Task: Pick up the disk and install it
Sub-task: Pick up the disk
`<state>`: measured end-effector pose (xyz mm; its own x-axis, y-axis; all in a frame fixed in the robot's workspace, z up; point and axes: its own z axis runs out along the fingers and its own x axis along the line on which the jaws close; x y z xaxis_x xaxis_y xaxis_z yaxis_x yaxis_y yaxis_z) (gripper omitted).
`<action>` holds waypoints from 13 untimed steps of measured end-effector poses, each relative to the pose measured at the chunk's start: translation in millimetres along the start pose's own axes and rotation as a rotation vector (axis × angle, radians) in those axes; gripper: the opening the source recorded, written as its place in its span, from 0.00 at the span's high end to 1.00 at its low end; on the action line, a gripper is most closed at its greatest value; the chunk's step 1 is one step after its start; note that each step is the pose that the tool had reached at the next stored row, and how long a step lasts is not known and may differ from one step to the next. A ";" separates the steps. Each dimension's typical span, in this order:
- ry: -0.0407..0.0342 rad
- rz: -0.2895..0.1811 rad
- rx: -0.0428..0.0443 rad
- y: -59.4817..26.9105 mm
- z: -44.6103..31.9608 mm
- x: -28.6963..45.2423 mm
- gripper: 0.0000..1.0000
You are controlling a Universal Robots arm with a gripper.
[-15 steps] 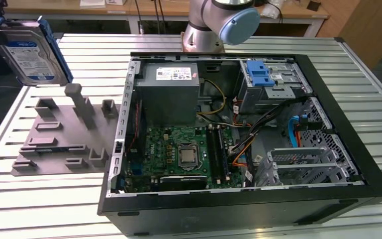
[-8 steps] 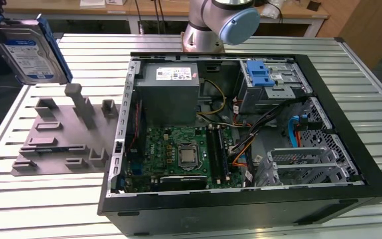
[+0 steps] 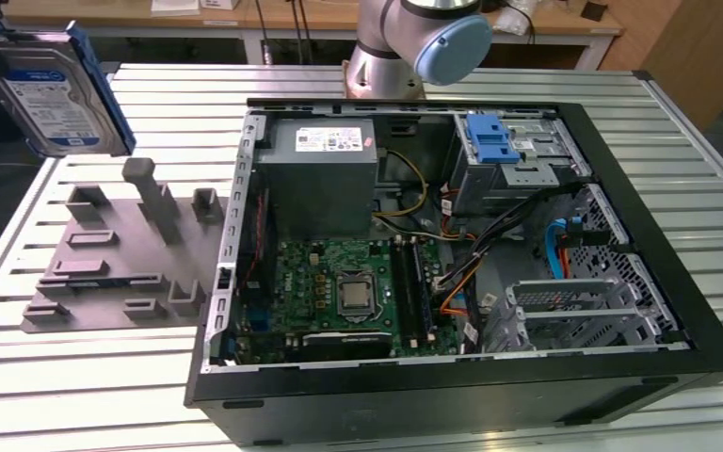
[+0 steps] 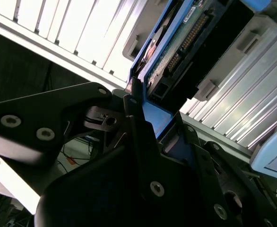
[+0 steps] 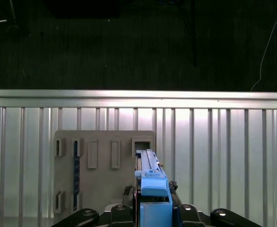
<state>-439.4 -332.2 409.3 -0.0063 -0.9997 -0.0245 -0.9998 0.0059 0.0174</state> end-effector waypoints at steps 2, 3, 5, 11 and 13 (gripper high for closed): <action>0.0000 0.000 0.0000 0.0 -1.0 0.0 0.64; 0.0000 0.000 0.0000 0.1 -1.5 0.0 0.64; 0.0000 0.000 0.0000 0.1 -2.5 -0.1 0.64; 0.0000 0.000 0.0000 0.1 -5.3 -0.1 0.64; 0.0000 0.000 0.0000 0.2 -6.2 -0.2 0.64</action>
<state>-439.5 -332.2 415.5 -0.0063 -0.9997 -0.0245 -0.9998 0.0059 0.0175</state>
